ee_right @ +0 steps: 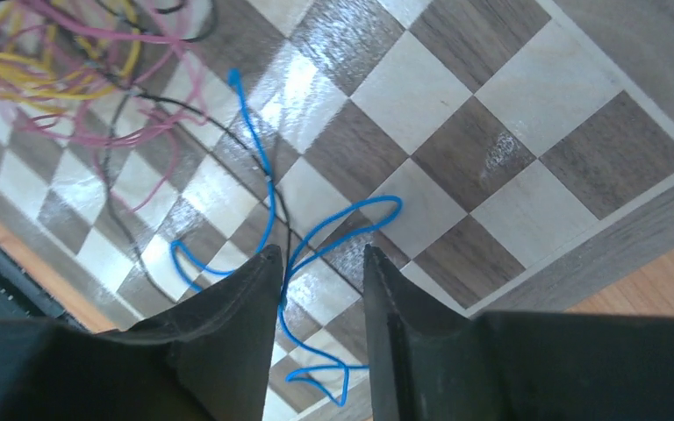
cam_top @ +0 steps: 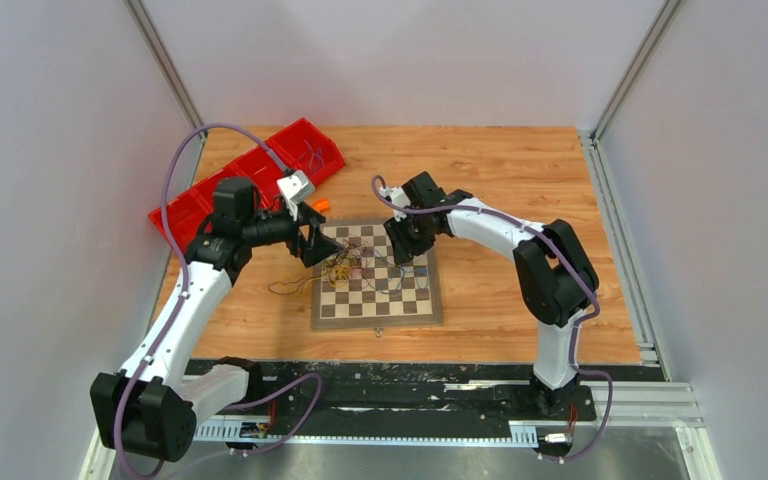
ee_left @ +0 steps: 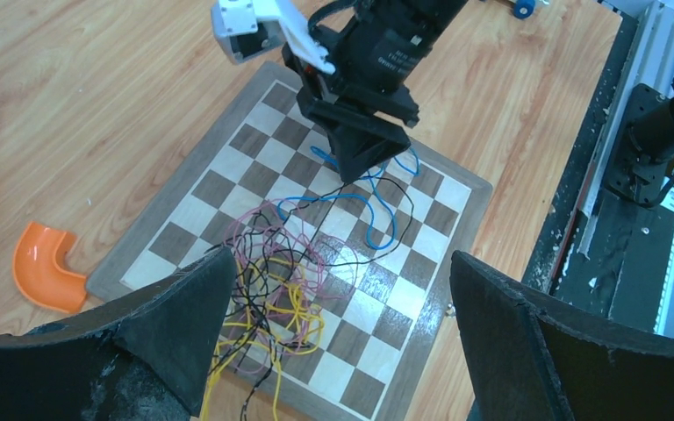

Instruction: Untangle the cables

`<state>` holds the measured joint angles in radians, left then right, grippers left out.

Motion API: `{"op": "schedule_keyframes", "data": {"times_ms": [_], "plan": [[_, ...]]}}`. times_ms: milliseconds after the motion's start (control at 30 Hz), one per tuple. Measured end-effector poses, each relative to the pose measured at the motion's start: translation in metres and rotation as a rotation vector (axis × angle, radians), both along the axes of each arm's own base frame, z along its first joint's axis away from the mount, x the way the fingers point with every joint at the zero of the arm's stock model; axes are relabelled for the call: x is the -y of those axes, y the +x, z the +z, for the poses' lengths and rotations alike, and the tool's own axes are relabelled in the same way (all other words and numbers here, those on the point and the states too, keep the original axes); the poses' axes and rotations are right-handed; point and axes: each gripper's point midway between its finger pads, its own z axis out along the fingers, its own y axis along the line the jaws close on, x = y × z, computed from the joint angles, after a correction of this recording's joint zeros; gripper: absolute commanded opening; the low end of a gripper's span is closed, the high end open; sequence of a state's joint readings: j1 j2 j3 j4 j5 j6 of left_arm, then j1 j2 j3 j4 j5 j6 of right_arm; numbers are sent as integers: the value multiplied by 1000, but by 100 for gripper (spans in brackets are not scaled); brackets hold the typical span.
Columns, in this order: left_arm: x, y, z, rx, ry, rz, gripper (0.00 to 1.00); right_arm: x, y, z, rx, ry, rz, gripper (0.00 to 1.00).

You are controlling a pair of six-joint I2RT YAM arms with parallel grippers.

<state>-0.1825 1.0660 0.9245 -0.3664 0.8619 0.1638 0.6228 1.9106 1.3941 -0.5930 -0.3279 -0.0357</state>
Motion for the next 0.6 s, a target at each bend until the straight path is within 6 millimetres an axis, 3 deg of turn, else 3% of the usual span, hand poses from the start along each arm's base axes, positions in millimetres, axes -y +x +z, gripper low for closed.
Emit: {"op": "schedule_keyframes", "data": {"times_ms": [67,133,333,433,600], "plan": [[0,0,-2,-1,1,3,100,2,1,-11,-11,-28,-11,23],[-1,-1,-4,-3,3,5,100,0,3,-15,-14,-36,-16,2],[-1,-7,-5,-2,3,-7,100,-3,5,-4,-7,8,21,0],[1,-19,2,27,-7,-52,100,-8,2,39,35,131,94,0],[4,-38,21,125,-13,-109,100,-11,-2,180,314,386,205,0]]}}
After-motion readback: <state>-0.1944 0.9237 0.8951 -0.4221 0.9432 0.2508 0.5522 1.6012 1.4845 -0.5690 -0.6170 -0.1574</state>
